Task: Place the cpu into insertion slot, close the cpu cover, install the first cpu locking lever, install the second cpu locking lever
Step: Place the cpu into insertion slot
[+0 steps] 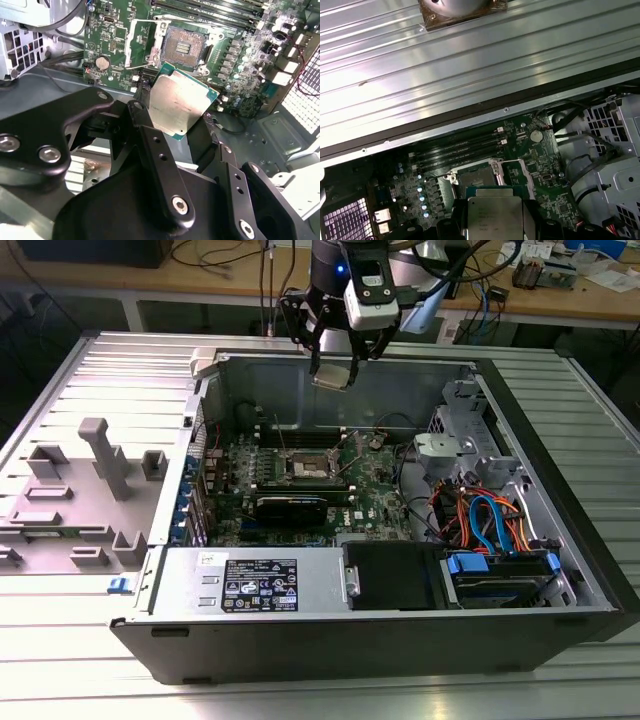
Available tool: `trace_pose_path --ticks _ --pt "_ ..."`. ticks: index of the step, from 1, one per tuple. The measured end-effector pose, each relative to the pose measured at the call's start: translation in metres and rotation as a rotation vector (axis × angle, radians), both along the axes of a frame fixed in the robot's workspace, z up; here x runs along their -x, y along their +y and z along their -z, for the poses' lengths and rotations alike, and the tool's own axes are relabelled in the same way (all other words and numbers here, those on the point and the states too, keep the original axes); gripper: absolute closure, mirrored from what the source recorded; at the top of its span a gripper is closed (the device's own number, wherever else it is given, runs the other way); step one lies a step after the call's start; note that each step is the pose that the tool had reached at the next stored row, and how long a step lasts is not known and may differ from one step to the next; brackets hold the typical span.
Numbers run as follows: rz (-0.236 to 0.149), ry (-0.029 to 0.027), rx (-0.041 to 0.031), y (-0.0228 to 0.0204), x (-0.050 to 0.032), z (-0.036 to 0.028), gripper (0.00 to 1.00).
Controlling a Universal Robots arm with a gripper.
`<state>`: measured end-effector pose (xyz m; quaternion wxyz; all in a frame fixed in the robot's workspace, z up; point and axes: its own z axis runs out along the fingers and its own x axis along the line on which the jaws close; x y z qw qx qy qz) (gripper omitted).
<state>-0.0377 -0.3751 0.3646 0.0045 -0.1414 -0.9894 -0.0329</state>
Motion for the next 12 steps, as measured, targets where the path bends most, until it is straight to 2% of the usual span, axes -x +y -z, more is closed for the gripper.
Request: trace_pose_path --ticks 12 --pt "0.04 0.0 0.0 -0.0003 0.0018 0.001 0.46"
